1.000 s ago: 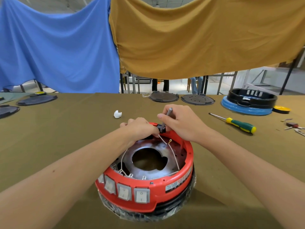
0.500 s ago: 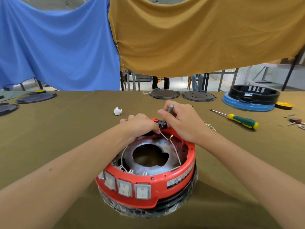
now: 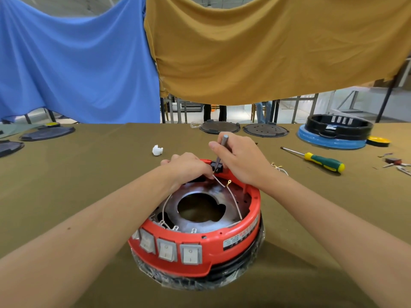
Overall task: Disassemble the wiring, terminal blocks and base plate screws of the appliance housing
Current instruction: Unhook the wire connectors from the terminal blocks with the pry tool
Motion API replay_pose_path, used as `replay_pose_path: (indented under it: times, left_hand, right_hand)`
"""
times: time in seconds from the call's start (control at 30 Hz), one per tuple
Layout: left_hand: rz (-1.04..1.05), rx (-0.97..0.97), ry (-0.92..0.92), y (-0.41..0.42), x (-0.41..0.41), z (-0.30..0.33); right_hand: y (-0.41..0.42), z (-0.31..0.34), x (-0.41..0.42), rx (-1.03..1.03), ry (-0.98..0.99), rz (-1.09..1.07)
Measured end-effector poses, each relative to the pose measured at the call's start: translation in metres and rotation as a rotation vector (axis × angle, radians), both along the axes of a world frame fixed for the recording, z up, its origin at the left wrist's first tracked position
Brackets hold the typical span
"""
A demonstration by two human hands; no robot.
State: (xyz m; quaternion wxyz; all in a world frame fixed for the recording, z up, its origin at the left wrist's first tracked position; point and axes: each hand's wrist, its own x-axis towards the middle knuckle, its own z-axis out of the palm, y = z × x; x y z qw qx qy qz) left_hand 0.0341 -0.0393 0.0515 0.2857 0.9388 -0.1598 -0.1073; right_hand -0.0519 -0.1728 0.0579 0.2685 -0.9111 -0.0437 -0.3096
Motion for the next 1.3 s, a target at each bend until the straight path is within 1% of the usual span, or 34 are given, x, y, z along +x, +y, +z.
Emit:
replay_pose_path:
  times: [0.1,0.27,0.33,0.43,0.67,0.8,0.87,1.03,1.3]
  left_hand:
    - [-0.007,-0.018,0.012,0.0007,-0.0006,0.0]
    - [-0.027,-0.032,0.033,0.0009,-0.0034,0.0019]
    - [-0.03,-0.032,0.04,0.001,-0.0036,0.0024]
    - [-0.038,-0.038,0.055,0.001,-0.0036,0.0028]
    - [-0.039,-0.061,0.071,0.003,-0.0022,0.0012]
    - [-0.051,-0.072,0.082,0.0027,-0.0016,0.0014]
    - [-0.049,-0.066,0.076,0.0024,-0.001,0.0014]
    - [-0.061,-0.075,0.078,0.0025,0.0006,0.0006]
    - [-0.104,-0.096,0.087,0.002,0.0031,0.0002]
  right_hand:
    - [-0.0012,0.0004,-0.0011,0.058,0.004,0.011]
    - [-0.0004,-0.0001,0.0004,0.228,0.035,0.03]
    - [0.0018,0.0009,0.0007,0.222,0.051,0.025]
    - [0.0019,0.0006,-0.0007,0.215,0.007,0.015]
    - [0.0014,-0.0008,-0.0007,0.085,0.01,-0.012]
    - [0.0024,0.0,-0.0018,0.063,0.019,-0.013]
    - [0.0023,0.0006,-0.0028,0.089,0.017,-0.006]
    - [0.0005,0.0007,-0.0032,0.237,0.023,0.038]
    - [-0.0019,0.0004,0.0037,0.323,0.06,0.042]
